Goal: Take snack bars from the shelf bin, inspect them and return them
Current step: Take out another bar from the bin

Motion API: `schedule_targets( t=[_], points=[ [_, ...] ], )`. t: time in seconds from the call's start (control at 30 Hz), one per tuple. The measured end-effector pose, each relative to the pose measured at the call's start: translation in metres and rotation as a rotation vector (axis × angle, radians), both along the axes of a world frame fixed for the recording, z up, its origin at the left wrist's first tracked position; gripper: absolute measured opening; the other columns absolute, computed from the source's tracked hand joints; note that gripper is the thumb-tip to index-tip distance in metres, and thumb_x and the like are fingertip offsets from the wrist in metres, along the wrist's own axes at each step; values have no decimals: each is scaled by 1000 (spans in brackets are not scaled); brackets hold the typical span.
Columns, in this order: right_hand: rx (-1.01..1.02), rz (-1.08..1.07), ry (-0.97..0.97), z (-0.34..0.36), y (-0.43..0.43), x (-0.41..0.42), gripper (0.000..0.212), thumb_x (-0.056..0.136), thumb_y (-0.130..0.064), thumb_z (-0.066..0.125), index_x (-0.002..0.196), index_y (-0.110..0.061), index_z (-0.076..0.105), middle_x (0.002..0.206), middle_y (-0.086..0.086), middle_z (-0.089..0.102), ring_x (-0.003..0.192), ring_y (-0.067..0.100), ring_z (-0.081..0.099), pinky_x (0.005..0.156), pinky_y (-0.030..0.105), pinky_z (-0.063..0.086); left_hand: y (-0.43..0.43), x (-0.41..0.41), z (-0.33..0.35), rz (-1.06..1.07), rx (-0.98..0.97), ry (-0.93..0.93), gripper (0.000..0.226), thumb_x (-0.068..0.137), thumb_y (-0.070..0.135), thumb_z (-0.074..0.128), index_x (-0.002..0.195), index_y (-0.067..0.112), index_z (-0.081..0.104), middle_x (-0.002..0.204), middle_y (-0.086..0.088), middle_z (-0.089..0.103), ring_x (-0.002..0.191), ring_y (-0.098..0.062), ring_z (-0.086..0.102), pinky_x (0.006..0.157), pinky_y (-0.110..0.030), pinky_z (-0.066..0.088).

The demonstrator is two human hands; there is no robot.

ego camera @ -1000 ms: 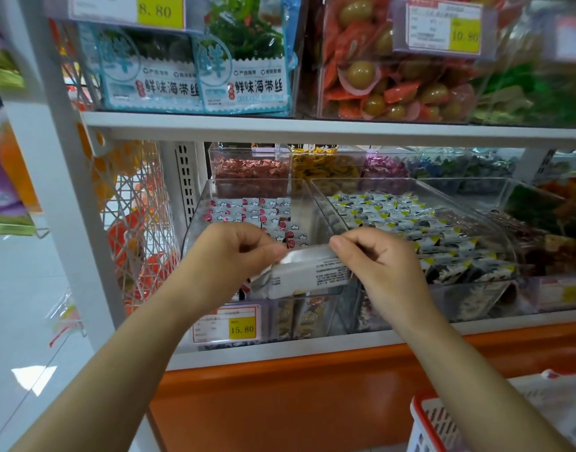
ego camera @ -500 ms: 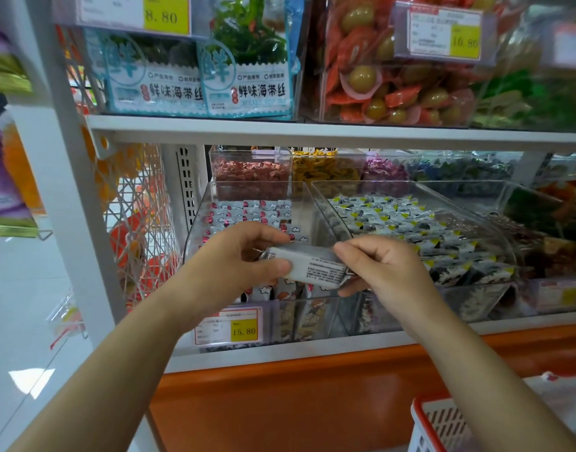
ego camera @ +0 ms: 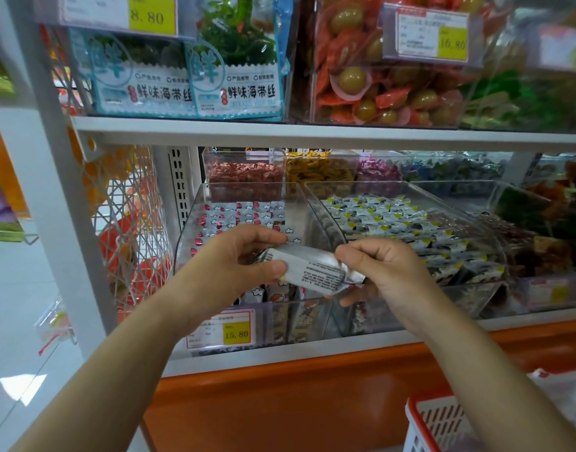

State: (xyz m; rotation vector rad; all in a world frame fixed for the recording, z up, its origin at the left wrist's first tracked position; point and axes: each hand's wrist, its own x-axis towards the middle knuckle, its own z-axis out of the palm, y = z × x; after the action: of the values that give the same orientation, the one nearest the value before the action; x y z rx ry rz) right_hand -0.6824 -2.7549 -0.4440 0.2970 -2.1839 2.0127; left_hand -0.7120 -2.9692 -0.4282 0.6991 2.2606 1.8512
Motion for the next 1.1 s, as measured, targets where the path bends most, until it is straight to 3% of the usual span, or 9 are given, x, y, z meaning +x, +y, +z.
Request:
schedule_targets(
  t=[0.2, 0.33, 0.43, 0.53, 0.67, 0.73, 0.8, 0.9, 1.1],
  points=[
    [-46, -87, 102, -6, -14, 1, 36, 79, -42, 55, 96, -14, 70, 80, 9, 73, 67, 22, 71, 56, 29, 58, 0, -6, -8, 106, -17, 64, 10, 90, 16, 57, 94, 20, 65, 85, 4, 73, 79, -10, 70, 68, -16, 55],
    [160, -126, 177, -9, -28, 4, 45, 74, -48, 60, 117, -35, 58, 118, -3, 64, 99, 18, 67, 89, 36, 53, 3, -9, -9, 249, 36, 93, 19, 94, 18, 51, 84, 18, 67, 74, 0, 71, 71, -12, 70, 62, -19, 56],
    [210, -187, 206, -12, -36, 2, 41, 85, -28, 63, 124, -35, 51, 124, -6, 58, 102, 14, 66, 90, 29, 52, 9, -7, -10, 289, 44, 104, 21, 95, 16, 50, 81, 17, 66, 73, -2, 69, 68, -14, 70, 58, -19, 56],
    [146, -263, 229, -5, -34, -3, 39, 87, -14, 62, 125, -20, 56, 104, -10, 63, 77, 8, 69, 65, 14, 53, 19, -6, -9, 291, 25, 107, 22, 97, 21, 46, 96, 9, 64, 86, -10, 67, 72, -15, 70, 60, -25, 58],
    [214, -476, 300, 16, -18, -31, 36, 84, -16, 67, 119, -15, 58, 105, -2, 64, 95, 15, 65, 80, 25, 55, 21, -22, -10, 411, -330, 392, 43, 98, 36, 39, 136, 16, 45, 132, -4, 55, 119, -19, 51, 91, -25, 39],
    [313, -543, 351, 26, -14, -54, 33, 83, -18, 69, 113, -12, 59, 101, -6, 61, 95, 11, 58, 83, 15, 46, 20, -34, -12, 371, -565, 457, 49, 99, 37, 37, 142, 15, 35, 145, -7, 41, 133, -21, 36, 103, -30, 30],
    [471, -527, 366, 33, -14, -82, 28, 82, -16, 70, 107, -7, 61, 99, 0, 60, 90, 12, 54, 73, 7, 39, 21, -47, -18, 296, -820, 440, 55, 99, 42, 29, 146, 15, 26, 154, -7, 24, 142, -21, 17, 115, -37, 17],
    [754, -465, 362, 38, -19, -120, 23, 83, -16, 68, 103, -6, 63, 104, 11, 63, 95, 22, 58, 76, 26, 43, 24, -62, -28, 228, -1020, 415, 61, 97, 51, 18, 149, 18, 16, 159, -4, 7, 145, -18, -1, 116, -45, 3],
    [1281, -243, 320, 37, -32, -165, 33, 82, -28, 70, 109, -10, 62, 107, 7, 64, 97, 24, 59, 85, 39, 48, 24, -73, -39, 211, -1050, 435, 62, 96, 52, 13, 149, 19, 19, 158, -1, 10, 145, -17, 0, 115, -46, -1]
  ],
)
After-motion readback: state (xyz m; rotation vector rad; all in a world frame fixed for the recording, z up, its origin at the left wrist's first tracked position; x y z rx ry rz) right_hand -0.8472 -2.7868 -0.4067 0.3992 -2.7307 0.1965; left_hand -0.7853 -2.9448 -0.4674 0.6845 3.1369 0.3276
